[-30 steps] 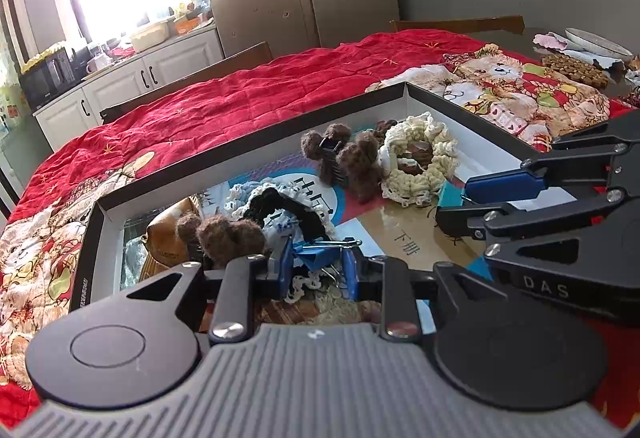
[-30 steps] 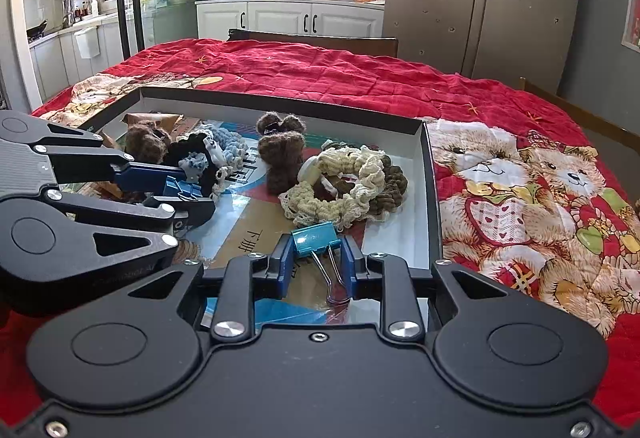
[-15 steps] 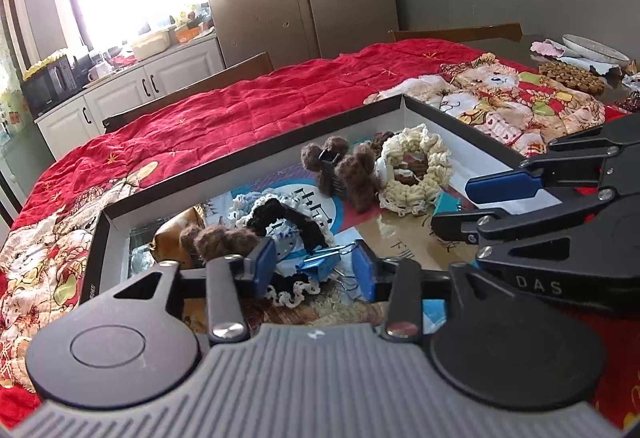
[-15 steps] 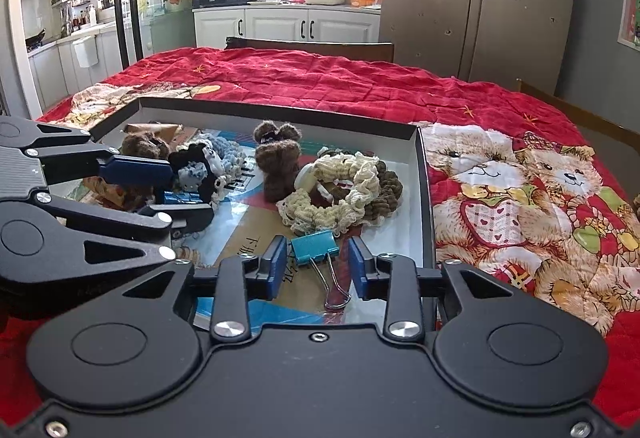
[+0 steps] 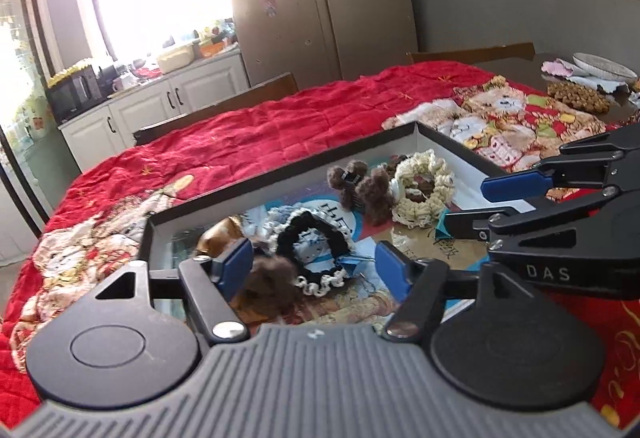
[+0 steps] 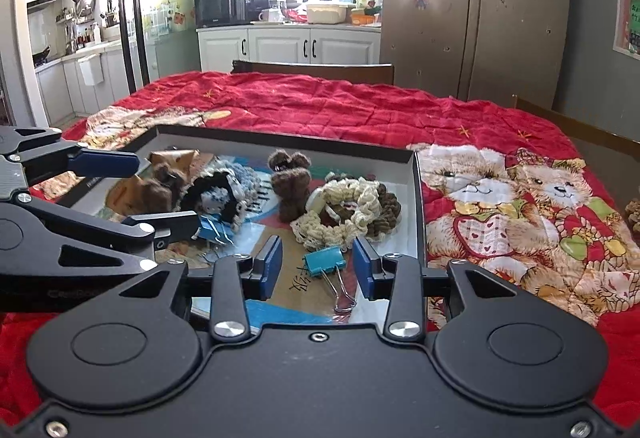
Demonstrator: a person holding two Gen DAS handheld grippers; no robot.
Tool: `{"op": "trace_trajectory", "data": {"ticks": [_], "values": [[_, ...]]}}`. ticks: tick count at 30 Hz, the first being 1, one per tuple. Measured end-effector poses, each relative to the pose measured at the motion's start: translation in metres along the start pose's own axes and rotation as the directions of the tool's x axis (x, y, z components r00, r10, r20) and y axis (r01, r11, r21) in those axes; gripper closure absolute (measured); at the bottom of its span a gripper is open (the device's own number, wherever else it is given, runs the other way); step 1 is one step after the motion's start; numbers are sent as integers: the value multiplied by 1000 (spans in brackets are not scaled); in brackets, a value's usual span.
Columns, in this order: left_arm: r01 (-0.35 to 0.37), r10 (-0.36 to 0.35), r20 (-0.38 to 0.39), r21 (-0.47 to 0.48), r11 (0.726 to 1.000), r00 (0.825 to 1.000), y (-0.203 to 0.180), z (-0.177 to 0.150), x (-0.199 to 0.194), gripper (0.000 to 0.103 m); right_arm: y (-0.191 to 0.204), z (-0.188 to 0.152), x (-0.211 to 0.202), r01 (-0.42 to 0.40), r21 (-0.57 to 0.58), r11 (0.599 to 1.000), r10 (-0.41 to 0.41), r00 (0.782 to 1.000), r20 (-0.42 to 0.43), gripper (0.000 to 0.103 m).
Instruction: Organize objects
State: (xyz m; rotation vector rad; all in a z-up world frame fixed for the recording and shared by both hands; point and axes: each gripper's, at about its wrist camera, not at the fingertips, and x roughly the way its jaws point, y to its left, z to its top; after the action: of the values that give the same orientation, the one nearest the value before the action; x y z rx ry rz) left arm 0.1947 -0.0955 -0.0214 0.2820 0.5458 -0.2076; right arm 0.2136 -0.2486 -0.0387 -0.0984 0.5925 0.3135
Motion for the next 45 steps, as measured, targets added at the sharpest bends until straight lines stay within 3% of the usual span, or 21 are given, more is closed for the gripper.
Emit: {"op": "trace_trajectory", "data": {"ticks": [13, 24, 30, 45], "values": [[-38, 39, 26, -58, 998, 999, 20, -5, -52, 13, 19, 4, -58, -6, -4, 1000, 7, 998, 65, 55], [-55, 60, 44, -104, 993, 997, 37, -25, -99, 1, 44, -1, -113, 39, -37, 999, -36, 994, 100, 36], [-59, 64, 28, -158, 986, 998, 50, -40, -122, 0, 53, -10, -136, 56, -42, 998, -52, 994, 99, 22], [-51, 47, -25, -218, 975, 999, 44, -73, -151, 0, 61, -43, -170, 93, -6, 996, -93, 993, 66, 9]]}}
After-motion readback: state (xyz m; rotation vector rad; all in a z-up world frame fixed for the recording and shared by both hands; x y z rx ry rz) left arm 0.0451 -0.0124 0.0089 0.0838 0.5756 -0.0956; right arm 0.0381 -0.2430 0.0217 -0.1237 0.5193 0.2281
